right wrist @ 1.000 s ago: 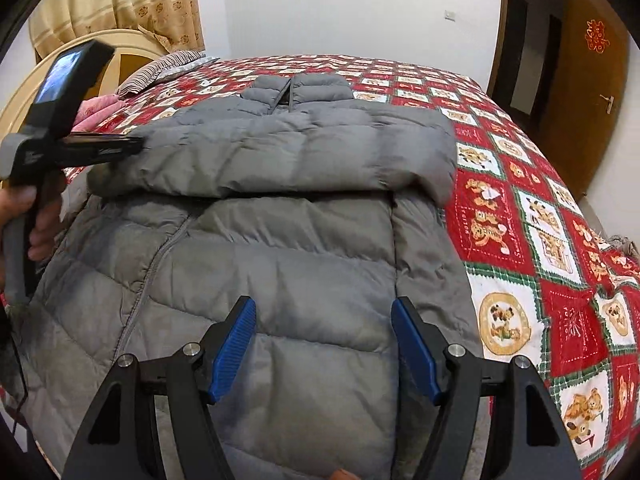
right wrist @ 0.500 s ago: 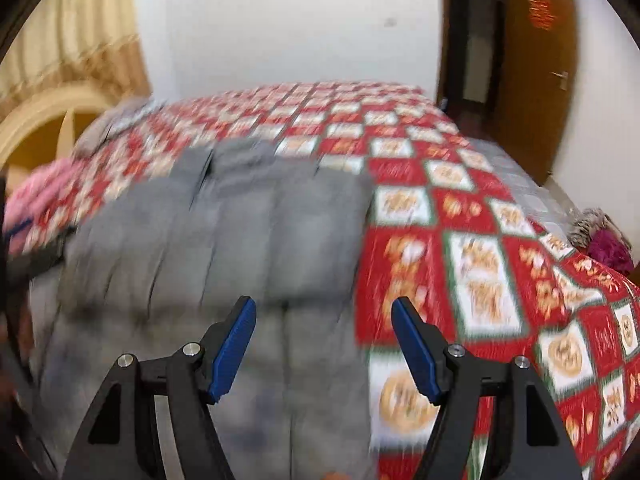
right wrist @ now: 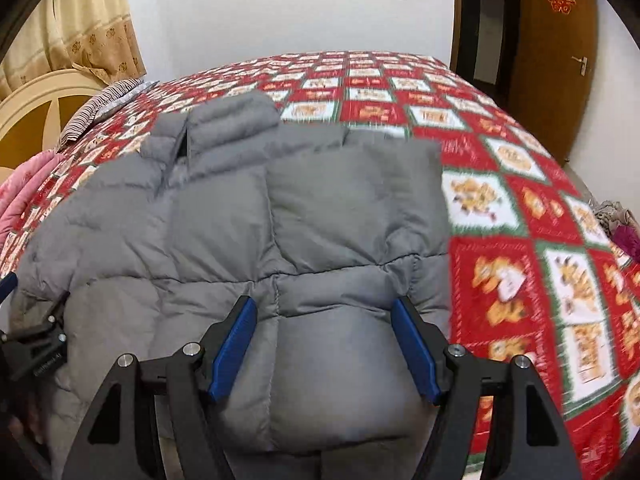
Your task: Fold large clothes
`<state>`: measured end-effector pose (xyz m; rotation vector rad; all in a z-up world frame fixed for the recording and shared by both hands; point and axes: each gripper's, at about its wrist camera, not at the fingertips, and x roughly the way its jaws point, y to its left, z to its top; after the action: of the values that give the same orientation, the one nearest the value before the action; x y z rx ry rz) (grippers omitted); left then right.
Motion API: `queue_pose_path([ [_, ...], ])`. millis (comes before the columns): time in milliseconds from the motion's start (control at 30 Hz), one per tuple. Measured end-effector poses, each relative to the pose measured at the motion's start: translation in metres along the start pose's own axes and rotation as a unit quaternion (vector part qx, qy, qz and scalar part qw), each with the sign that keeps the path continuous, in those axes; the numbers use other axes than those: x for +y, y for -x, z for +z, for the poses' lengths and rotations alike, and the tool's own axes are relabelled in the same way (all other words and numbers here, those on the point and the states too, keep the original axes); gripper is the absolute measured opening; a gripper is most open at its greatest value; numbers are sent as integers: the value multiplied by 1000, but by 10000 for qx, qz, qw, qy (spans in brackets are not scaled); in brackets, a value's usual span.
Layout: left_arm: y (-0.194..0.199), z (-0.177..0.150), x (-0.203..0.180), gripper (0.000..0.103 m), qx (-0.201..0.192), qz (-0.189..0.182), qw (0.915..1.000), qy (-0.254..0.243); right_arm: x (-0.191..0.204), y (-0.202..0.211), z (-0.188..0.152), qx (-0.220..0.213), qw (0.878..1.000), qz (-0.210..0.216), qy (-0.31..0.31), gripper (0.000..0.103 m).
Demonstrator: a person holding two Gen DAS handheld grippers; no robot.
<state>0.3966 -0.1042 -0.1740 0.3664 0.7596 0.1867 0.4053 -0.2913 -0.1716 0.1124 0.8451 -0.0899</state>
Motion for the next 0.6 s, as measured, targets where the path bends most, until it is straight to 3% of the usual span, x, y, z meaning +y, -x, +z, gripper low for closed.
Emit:
queue_pose_path([
  [300,-8,-3,-1,103,166,-252,9993,225,9,1,4,181,9991,-317,233,70],
  [433,-9,-3,1,103,184,-301,9990,267,18,38,13,-266,9985,-485,57,70],
  [600,-10,-3,1,103,193,-329,9989,286,59,39,13,-263,9988,-36,421,70],
])
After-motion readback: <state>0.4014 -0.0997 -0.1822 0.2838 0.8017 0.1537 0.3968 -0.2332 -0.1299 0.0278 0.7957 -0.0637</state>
